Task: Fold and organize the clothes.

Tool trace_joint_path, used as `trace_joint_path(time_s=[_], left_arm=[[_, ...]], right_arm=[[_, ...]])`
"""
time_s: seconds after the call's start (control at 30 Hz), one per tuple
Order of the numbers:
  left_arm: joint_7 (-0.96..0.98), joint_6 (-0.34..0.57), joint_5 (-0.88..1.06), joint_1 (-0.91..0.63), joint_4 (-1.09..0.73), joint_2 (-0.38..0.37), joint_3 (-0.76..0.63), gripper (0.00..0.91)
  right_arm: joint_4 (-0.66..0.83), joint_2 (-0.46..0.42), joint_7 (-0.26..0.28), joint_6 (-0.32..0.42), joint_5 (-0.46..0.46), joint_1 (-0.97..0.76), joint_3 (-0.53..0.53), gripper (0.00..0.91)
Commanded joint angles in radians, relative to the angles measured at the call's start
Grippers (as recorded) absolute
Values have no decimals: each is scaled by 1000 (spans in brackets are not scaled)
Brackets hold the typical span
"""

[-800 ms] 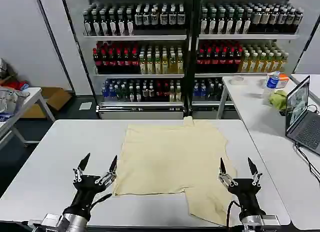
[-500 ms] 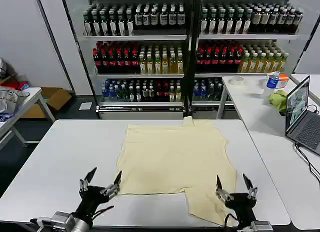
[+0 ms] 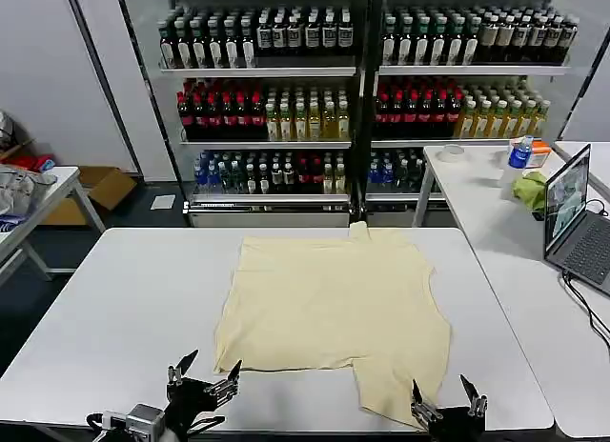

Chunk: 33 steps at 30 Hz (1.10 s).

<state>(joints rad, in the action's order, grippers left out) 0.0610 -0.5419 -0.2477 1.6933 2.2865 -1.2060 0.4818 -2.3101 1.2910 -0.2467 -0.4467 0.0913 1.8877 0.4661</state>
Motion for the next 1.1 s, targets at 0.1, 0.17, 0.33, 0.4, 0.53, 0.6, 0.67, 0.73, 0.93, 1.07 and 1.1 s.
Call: trace_joint_path(time_s=[0.1, 0.17, 0.33, 0.4, 0.53, 0.6, 0.67, 0.73, 0.93, 1.07, 1.1], left_arm=[[-9, -36, 6, -47, -86, 0, -14, 907], [-8, -36, 4, -51, -94, -2, -17, 907], [1, -36, 4, -62, -111, -8, -22, 907], [11, -36, -1, -72, -128, -11, -23, 907], [23, -36, -21, -86, -153, -12, -22, 907], [27, -36, -31, -94, -161, -13, -22, 907], [27, -36, -36, -98, -164, -15, -24, 907], [27, -36, -37, -103, -170, -17, -27, 907], [33, -36, -49, -120, -180, -22, -32, 312], [34, -35, -58, -123, -182, -22, -33, 0], [33, -35, -59, -123, -183, -22, -33, 10]], right_arm=[[21, 1, -1, -17, -5, 11, -7, 907], [26, 2, 1, -18, -5, 6, -12, 907], [38, 7, 2, -21, -3, -7, -24, 907], [41, 9, 1, -21, -3, -12, -29, 907], [48, 10, 1, -21, -2, -21, -35, 907], [50, 10, 2, -22, 0, -26, -38, 907], [51, 10, 2, -23, 2, -28, -38, 907], [51, 11, 3, -24, 3, -30, -40, 907], [54, 15, 3, -24, 3, -34, -47, 776], [57, 16, 2, -24, 3, -33, -52, 242], [57, 17, 2, -24, 3, -33, -53, 202]])
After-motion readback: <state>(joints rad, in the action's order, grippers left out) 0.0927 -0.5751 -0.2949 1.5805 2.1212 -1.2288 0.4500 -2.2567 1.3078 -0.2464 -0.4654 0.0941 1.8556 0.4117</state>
